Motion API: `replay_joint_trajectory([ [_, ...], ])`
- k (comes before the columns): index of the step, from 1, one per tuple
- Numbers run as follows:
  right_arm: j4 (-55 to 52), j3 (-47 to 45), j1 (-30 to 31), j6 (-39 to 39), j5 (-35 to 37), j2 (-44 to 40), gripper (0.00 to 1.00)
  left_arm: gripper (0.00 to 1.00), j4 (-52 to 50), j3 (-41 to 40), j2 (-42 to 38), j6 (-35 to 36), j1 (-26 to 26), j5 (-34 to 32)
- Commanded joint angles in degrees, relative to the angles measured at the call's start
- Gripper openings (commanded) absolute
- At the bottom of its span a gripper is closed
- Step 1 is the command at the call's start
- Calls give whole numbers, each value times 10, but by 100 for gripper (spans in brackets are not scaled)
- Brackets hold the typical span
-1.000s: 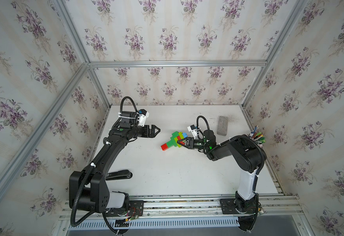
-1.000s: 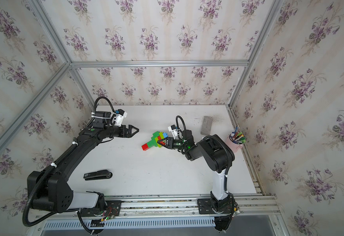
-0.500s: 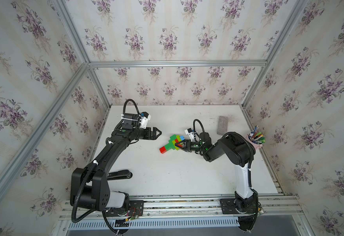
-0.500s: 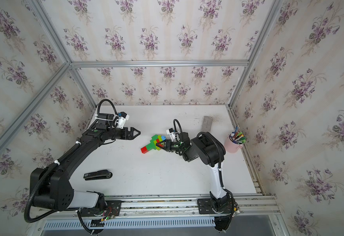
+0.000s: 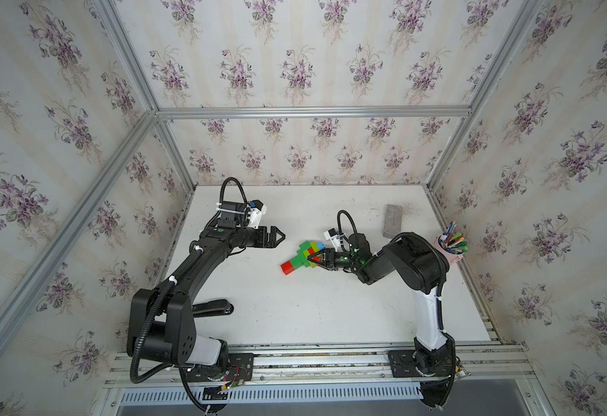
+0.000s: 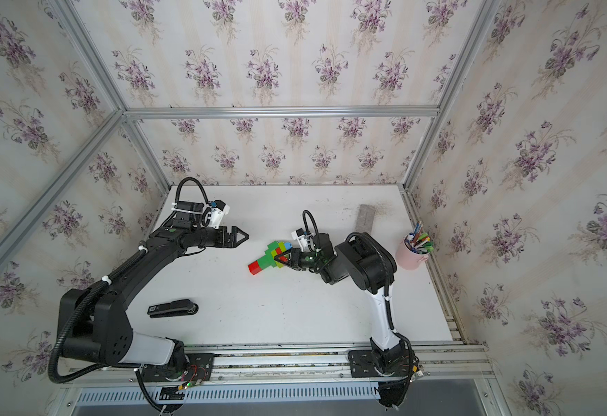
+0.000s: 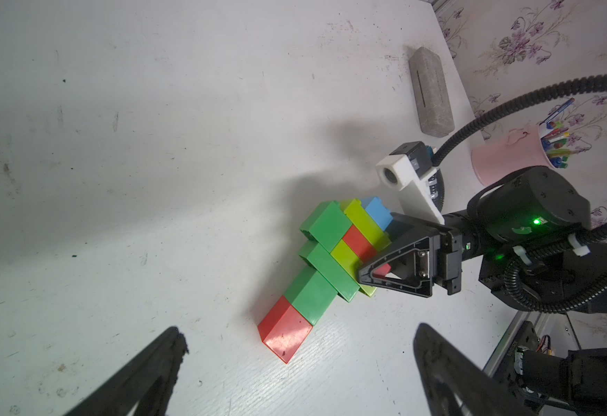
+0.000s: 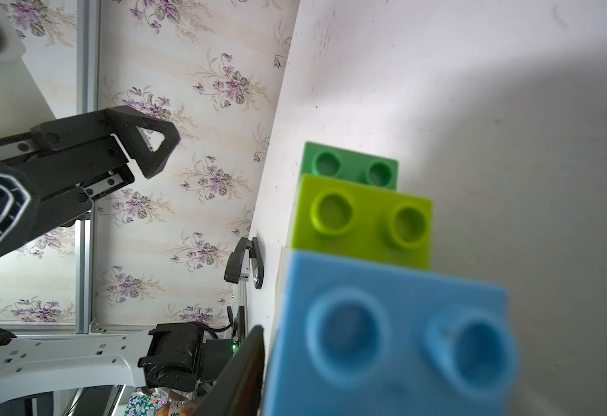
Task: Assemble a spoon with lego
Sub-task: Place the lego brick at the center of the board, then adjust the lego brick at the center of the board.
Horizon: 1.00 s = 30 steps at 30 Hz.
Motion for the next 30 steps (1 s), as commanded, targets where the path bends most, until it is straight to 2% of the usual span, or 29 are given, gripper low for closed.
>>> replay_joint_trajectory([
  [1,-37,6,0,-30,-2,-9,48,99,6,-1,2,-4,0,5],
  [4,-81,14,-1,-47,3,-17,54,99,7,-4,2,-4,0,6],
  [5,-97,16,-2,-57,5,-21,59,99,7,-6,2,-4,0,6],
  [8,-153,26,-9,-81,19,-35,81,99,12,-13,6,-9,0,10],
  [11,-222,38,-16,-116,28,-50,87,99,25,-23,16,-16,-1,18],
  [12,-261,48,-17,-132,32,-53,91,99,29,-26,19,-16,-2,22],
  [13,-311,63,-20,-156,41,-56,99,99,33,-29,25,-15,-3,26],
  [20,-537,128,-41,-255,126,-77,100,99,78,-32,87,-36,-28,47],
  [24,-585,133,-59,-273,183,-103,100,99,109,-28,119,-53,-60,43],
  [30,-606,118,-86,-292,205,-177,100,99,127,-8,184,-64,-101,26],
])
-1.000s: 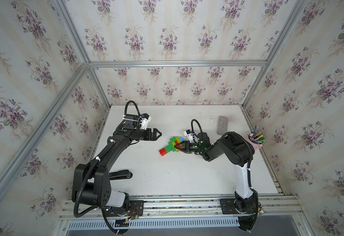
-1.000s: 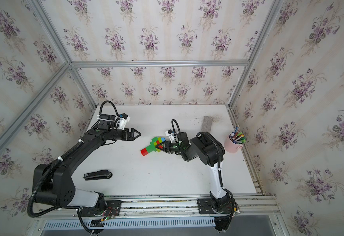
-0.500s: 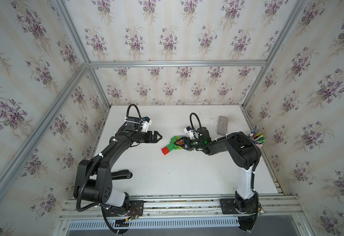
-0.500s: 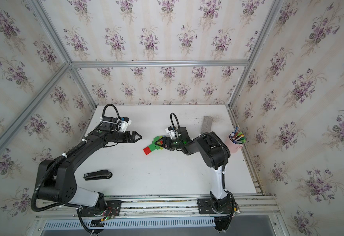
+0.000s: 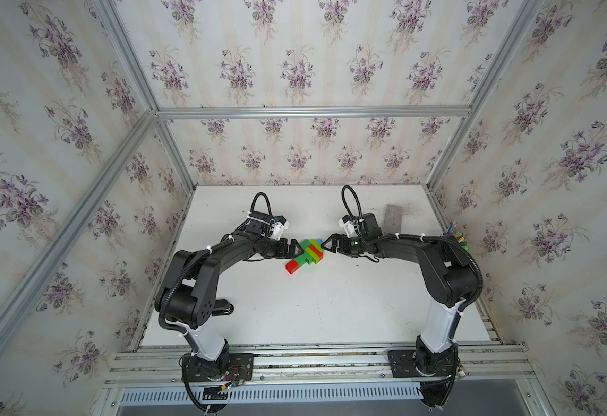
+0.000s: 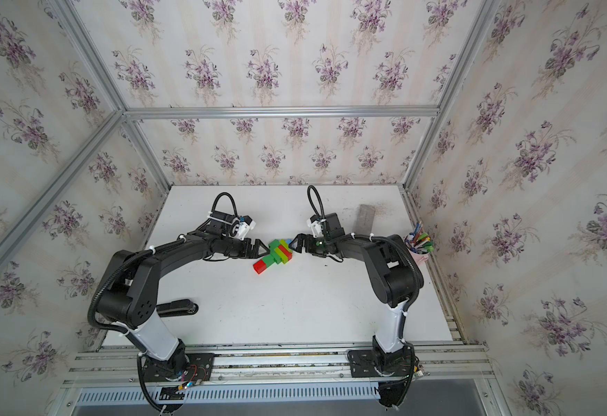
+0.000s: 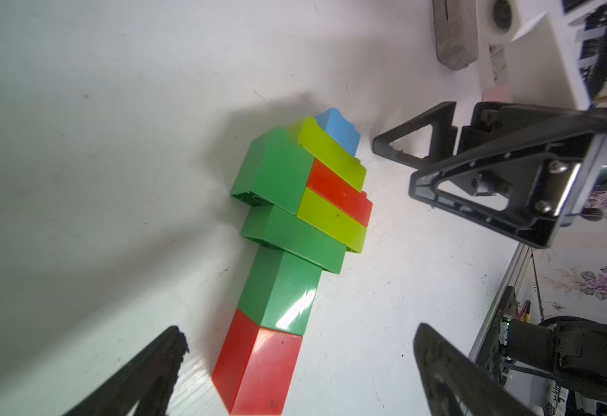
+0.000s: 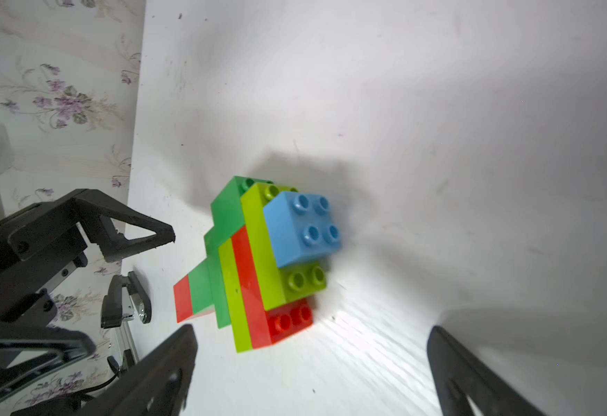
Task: Assemble a spoon with lego
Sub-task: Adjust the lego brick at the center of the board, then reset both arms
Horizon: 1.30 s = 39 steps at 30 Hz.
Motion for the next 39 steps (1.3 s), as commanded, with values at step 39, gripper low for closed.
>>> replay_joint_trajectory([
  [39,575,-480,-218,-188,478,-375,100,99,520,-364,-220,94,154,-401],
])
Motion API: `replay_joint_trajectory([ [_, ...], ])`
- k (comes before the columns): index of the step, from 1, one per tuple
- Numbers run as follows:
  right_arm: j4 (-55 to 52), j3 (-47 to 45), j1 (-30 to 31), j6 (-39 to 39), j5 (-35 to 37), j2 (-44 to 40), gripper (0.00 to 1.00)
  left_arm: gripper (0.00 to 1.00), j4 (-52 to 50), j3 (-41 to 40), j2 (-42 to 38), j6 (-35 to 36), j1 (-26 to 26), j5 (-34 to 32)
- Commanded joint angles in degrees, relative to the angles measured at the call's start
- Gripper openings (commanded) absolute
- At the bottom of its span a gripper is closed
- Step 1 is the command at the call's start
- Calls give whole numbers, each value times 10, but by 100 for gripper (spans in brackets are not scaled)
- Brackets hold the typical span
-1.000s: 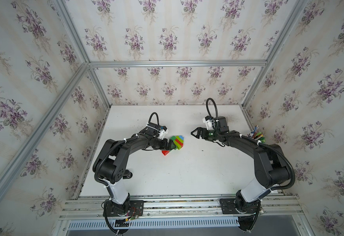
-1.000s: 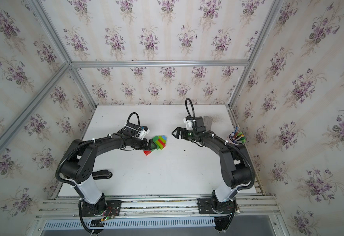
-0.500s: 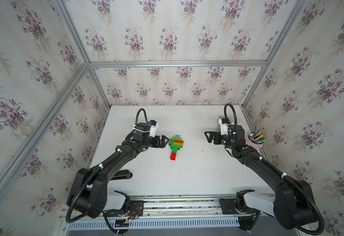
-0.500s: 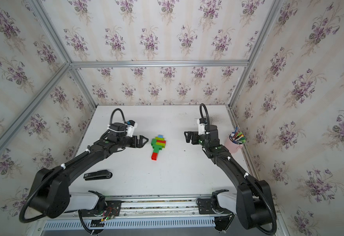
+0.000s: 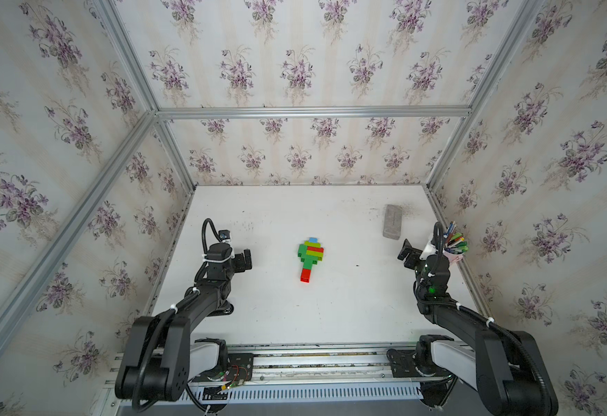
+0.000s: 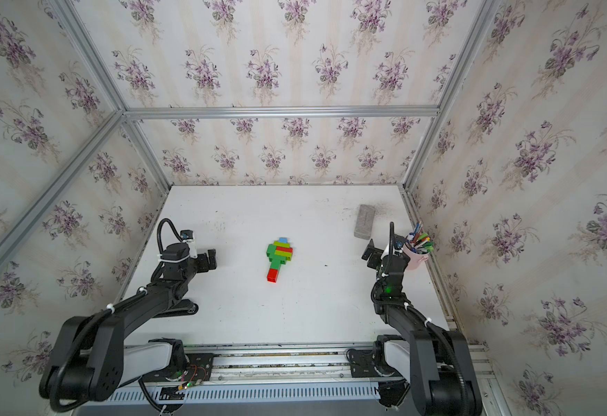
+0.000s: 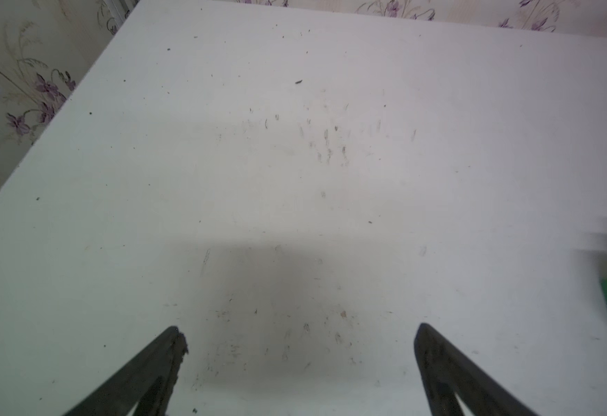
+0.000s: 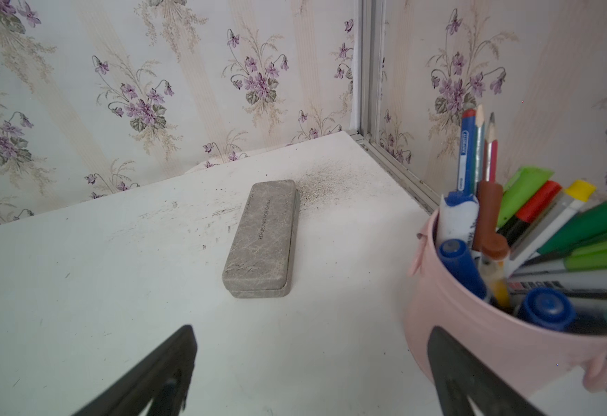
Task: Assemble a spoon with lego
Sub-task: Reset both arms
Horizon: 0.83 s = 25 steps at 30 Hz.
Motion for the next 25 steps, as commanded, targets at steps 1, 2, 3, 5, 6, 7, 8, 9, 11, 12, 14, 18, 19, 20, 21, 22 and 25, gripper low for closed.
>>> replay_joint_trajectory([
  [1,143,-11,-6,-5,9,46,100,99,185,2,55,25,2,2],
  [2,173,-16,-10,-6,-9,66,100,99,186,12,78,35,1,24],
  [3,211,-25,-10,-8,-21,91,100,99,197,14,100,51,-2,59],
  [5,274,-38,-9,-12,-37,141,100,99,269,-1,135,62,-7,66],
  [6,323,-41,-9,-21,-56,169,100,99,232,4,119,56,-6,60],
  [7,320,-38,-9,-32,-85,180,100,99,203,13,112,57,-6,56],
  [8,318,-29,-9,-34,-93,197,100,99,234,9,125,61,-7,64],
  [9,333,-21,-8,-36,-96,217,100,99,239,8,127,66,-7,75],
  [11,255,8,-7,-48,-124,210,100,99,200,20,118,68,-9,75],
  [12,259,11,-3,-53,-119,215,100,99,216,17,123,68,-10,74],
  [14,263,10,-2,-55,-122,216,100,99,207,18,120,69,-10,74],
  [18,255,12,-2,-55,-122,214,100,99,207,20,121,69,-10,72],
  [19,258,11,-2,-55,-122,215,100,99,202,24,126,70,-14,64],
  [20,264,11,-2,-55,-122,218,100,99,197,26,125,72,-18,56],
  [21,259,11,-2,-55,-122,215,100,99,197,26,125,71,-18,55],
  [22,257,11,-2,-55,-121,215,100,99,198,25,125,71,-18,56],
  [25,258,11,-1,-56,-121,216,100,99,203,21,121,72,-18,55],
])
